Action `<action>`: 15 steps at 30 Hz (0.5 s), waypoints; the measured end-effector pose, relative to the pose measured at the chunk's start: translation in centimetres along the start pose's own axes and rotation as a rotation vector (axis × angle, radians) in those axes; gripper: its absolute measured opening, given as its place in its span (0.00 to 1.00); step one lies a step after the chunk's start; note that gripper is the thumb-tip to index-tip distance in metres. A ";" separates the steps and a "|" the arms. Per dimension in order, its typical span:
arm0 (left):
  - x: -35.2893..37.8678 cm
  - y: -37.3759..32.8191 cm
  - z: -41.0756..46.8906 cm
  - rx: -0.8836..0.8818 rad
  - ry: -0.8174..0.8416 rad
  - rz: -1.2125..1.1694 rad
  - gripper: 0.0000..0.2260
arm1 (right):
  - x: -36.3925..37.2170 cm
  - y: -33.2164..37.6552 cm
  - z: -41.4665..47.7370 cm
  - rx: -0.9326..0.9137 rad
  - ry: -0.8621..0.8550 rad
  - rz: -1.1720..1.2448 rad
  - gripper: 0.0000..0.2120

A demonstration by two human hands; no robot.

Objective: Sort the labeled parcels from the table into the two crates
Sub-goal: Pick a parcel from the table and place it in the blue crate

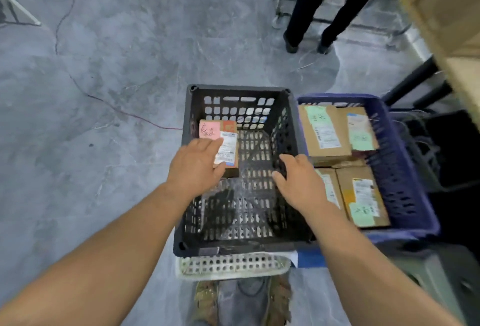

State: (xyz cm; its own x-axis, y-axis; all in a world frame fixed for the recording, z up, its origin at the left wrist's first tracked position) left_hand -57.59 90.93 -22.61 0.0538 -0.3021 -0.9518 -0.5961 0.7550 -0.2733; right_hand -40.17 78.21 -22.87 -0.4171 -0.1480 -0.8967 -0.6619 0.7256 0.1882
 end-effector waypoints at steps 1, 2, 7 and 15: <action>-0.6 -1.2 -0.6 0.005 0.005 -0.019 0.26 | -1.2 -0.7 -1.9 0.012 -0.022 0.005 0.24; -1.2 -2.5 -1.1 0.010 0.003 -0.047 0.25 | -2.4 -1.3 -3.8 0.025 -0.040 0.013 0.24; -3.2 -9.3 -4.5 0.053 -0.053 -0.222 0.24 | -6.6 -5.5 -12.0 0.109 -0.140 -0.003 0.23; -6.5 -22.8 -6.9 0.301 -0.054 -0.205 0.27 | -12.2 -15.0 -22.3 0.293 -0.370 0.060 0.20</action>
State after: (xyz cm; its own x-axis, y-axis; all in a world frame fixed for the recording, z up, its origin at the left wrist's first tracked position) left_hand -49.92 71.64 -9.24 0.1945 -0.4395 -0.8769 -0.3067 0.8219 -0.4799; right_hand -39.06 54.12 -5.84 -0.1638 0.1104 -0.9803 -0.4178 0.8924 0.1703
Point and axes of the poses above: each hand's wrist, its own z-axis towards the middle knuckle, its own x-axis out of the palm, y = z × x, the point moved 5 cm from there along z, towards the middle knuckle, and after that the axes turned 10 degrees about x, right-handed, at the moved point
